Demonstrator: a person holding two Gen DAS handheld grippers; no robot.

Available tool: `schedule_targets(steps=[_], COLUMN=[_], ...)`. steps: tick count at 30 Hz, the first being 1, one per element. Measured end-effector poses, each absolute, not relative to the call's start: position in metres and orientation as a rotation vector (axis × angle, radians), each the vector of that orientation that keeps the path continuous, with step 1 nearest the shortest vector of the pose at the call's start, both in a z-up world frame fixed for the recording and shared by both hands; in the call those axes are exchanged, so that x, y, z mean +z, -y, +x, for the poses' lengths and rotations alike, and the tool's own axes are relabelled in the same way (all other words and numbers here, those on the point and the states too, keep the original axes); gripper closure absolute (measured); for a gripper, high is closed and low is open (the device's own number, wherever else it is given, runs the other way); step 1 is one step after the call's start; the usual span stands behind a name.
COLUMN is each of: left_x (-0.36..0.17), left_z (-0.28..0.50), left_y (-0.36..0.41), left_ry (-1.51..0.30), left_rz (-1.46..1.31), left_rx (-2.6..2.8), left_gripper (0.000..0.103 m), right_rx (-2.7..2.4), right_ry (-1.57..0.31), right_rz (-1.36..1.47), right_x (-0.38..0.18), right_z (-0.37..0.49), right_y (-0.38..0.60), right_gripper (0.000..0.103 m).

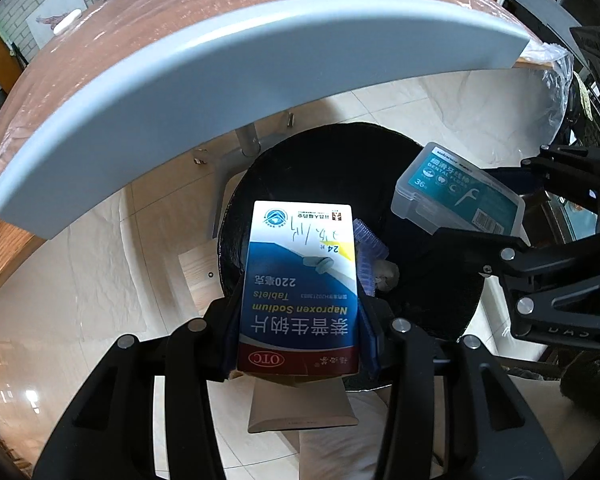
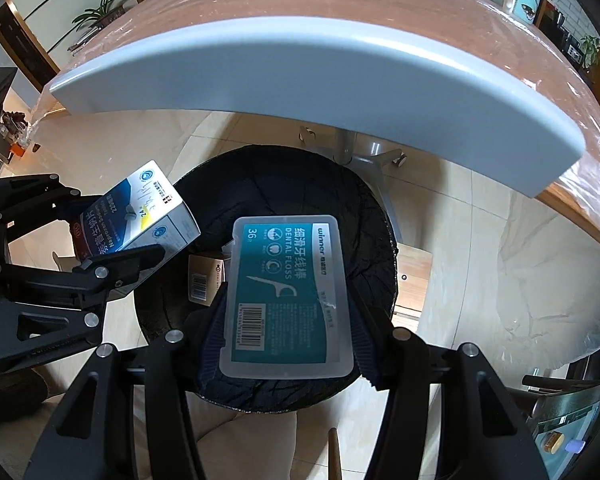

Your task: Collect trash

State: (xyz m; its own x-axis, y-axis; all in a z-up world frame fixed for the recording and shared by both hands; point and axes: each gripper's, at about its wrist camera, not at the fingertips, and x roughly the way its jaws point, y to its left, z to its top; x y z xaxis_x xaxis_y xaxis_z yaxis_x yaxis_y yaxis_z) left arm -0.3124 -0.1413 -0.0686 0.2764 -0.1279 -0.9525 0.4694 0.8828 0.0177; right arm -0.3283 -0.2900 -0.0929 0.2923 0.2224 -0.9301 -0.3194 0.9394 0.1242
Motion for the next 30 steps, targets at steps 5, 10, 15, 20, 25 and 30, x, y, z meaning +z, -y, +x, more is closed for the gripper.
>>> schedule_targets(steps=[5,10,15,20,25,30], left_x=[-0.074,-0.071,-0.070,-0.063,-0.037,0.008], left_z=[-0.311,-0.307,-0.308,-0.310,-0.318,-0.321], left_y=[0.144,0.151,0.154,0.150,0.143,0.132], left_ry=[-1.243,-1.248,-1.233,-1.229,-1.168,-1.042], left_rz=[0.344,0.345,0.360,0.337,0.343,0.315], left_rx=[-0.421,-0.449,-0.450,-0.462,-0.517,-0.569], left_gripper=[0.056,0.053,0.032,0.032,0.028,0.017], right_rx=[0.361,0.370,0.341,0.321,0.312,0.288], right_ry=[-1.233,-1.249,-1.238,-1.227,-1.159,-1.065], right_rz=[-0.091,-0.078,-0.026,0.035,0.060,0.069], right_x=[-0.095,-0.094,-0.088,-0.073,-0.036,0.003], right_z=[-0.326,-0.325,-0.326,-0.332,-0.345,-0.337], right_y=[0.290,0.291,0.300,0.314,0.327,0.335], right_gripper=[0.049,0.048,0.026,0.020,0.013,0.008])
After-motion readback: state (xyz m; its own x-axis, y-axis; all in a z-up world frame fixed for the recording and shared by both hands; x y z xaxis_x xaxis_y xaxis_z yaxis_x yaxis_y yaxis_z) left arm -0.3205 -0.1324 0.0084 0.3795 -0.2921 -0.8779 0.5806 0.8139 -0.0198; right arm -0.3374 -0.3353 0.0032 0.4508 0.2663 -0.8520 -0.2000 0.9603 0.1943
